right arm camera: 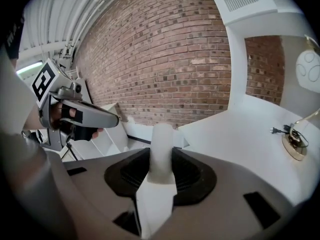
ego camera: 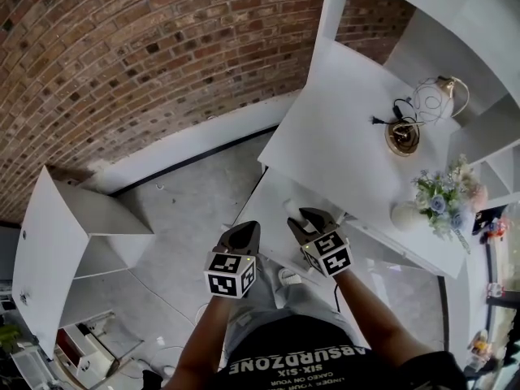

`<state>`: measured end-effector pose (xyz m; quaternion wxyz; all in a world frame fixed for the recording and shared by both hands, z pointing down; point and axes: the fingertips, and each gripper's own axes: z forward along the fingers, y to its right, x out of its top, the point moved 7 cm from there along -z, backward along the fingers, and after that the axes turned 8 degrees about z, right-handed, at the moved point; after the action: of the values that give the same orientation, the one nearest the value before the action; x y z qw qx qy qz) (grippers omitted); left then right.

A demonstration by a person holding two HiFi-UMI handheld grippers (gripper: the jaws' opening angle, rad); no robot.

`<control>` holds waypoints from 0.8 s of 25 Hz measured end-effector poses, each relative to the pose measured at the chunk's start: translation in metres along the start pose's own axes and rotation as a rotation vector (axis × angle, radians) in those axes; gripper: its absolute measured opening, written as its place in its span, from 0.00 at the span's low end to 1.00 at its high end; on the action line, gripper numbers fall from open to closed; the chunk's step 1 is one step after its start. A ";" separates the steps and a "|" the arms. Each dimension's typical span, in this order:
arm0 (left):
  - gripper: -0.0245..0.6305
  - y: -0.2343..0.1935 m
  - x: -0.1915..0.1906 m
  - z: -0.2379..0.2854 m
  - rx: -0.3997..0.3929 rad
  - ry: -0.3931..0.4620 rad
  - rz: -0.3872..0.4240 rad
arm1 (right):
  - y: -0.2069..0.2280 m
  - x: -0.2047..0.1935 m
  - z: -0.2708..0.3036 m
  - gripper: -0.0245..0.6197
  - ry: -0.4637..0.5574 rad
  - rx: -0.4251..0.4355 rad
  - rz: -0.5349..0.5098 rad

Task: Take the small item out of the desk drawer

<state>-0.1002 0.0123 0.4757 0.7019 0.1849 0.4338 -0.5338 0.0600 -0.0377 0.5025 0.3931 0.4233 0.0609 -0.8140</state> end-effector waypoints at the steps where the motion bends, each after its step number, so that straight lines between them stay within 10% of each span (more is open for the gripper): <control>1: 0.04 0.003 0.000 0.000 0.001 0.002 -0.001 | 0.000 0.000 -0.004 0.24 0.006 0.002 -0.001; 20: 0.04 0.052 -0.004 -0.014 0.019 0.048 0.016 | -0.011 -0.001 -0.069 0.24 0.130 0.044 0.047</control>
<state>-0.0587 0.0438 0.4606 0.6936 0.2079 0.4439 -0.5278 0.0970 -0.0003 0.4573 0.3981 0.4850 0.0582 -0.7765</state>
